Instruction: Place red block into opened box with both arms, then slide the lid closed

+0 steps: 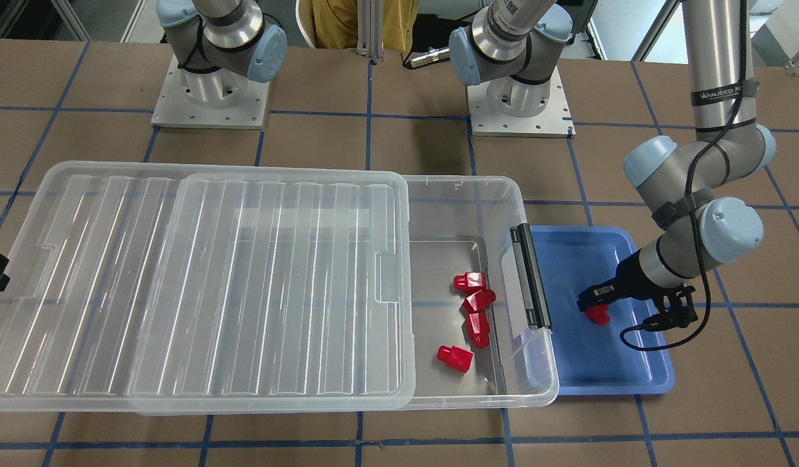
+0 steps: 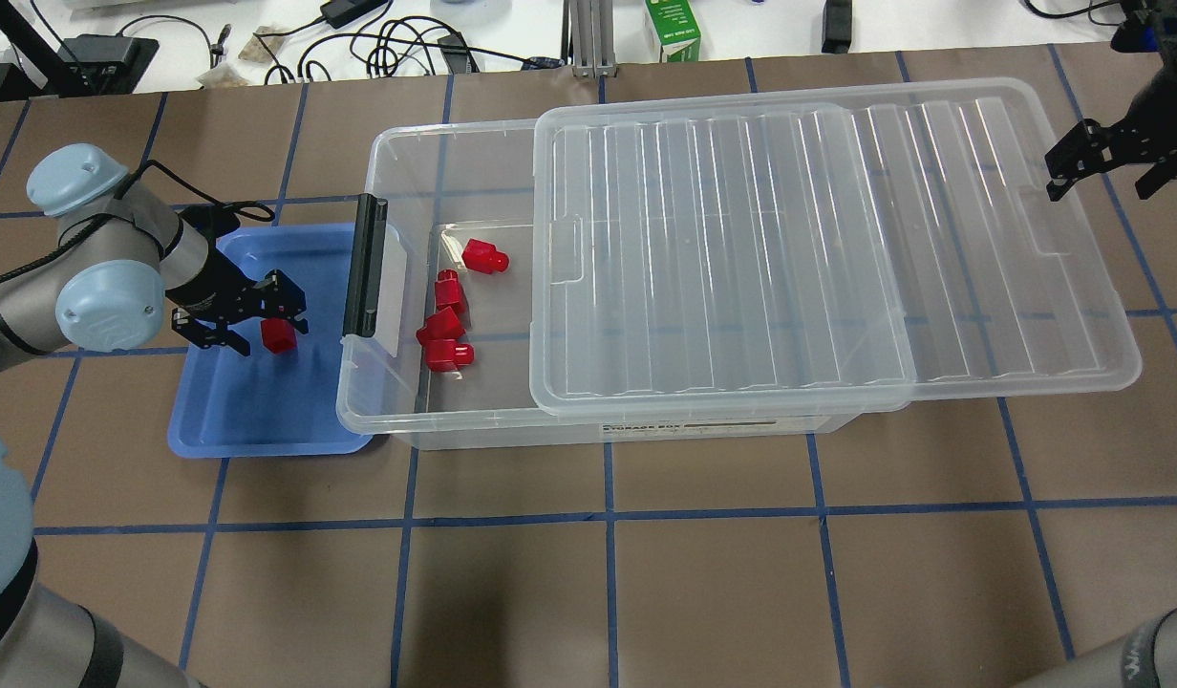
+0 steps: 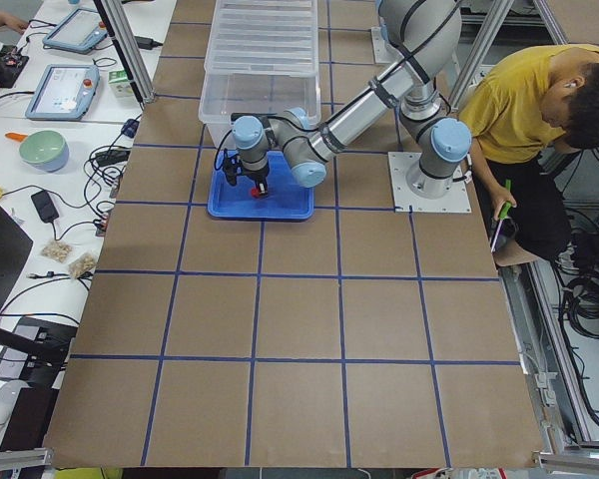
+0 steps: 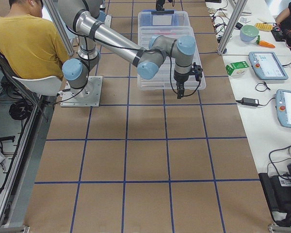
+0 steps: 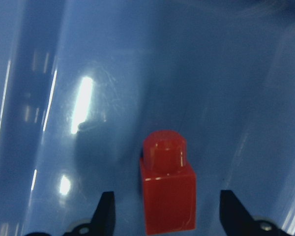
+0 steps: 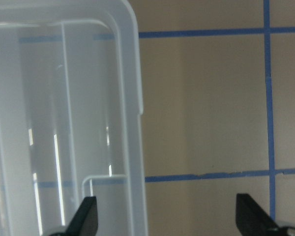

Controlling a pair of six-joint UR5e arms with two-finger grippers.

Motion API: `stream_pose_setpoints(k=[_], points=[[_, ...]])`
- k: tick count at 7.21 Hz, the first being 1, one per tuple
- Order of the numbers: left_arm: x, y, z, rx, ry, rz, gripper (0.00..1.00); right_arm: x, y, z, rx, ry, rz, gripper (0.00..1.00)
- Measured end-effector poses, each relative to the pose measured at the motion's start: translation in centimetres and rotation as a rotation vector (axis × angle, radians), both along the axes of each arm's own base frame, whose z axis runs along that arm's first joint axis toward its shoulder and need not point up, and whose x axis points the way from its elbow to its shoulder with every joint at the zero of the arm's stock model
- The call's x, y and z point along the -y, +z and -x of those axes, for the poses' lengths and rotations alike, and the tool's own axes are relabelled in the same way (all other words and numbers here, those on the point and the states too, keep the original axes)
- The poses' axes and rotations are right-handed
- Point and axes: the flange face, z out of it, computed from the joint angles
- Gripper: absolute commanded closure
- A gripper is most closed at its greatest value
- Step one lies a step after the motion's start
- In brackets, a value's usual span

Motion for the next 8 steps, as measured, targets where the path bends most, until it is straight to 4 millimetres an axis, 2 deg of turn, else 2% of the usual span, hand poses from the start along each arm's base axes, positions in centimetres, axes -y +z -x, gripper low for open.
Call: stream_pose_setpoints(k=[1, 2, 3, 4, 5, 6, 7, 8], points=[[0.1, 0.1, 0.0, 0.001, -0.005, 0.004, 0.97, -1.6, 4.0, -1.2, 0.011, -0.003, 0.009, 0.0], [0.4, 0.6, -0.2, 0.005, -0.007, 0.015, 0.97, -4.0, 7.9, -2.5, 0.019, -0.007, 0.006, 0.0], [1.1, 2.2, -0.3, 0.011, -0.012, 0.029, 0.97, -6.5, 10.6, -3.8, 0.027, -0.018, -0.003, 0.0], [2.0, 5.2, -0.1, 0.012, -0.022, 0.032, 0.96, -8.4, 11.7, -4.8, 0.035, -0.034, -0.016, 0.0], [2.8, 10.1, 0.6, 0.006, -0.041, 0.018, 0.96, -9.2, 12.0, -5.8, 0.044, -0.045, -0.024, 0.0], [3.2, 15.7, 2.8, 0.003, -0.078, 0.008, 0.96, -9.1, 12.1, -8.1, 0.051, -0.06, -0.025, 0.0], [3.1, 20.1, 6.3, 0.007, -0.13, 0.019, 0.95, -8.8, 12.1, -11.8, 0.058, -0.076, -0.026, 0.0], [2.7, 23.1, 10.5, 0.017, -0.195, 0.041, 0.94, -8.6, 11.9, -16.1, 0.063, -0.079, -0.031, 0.0]])
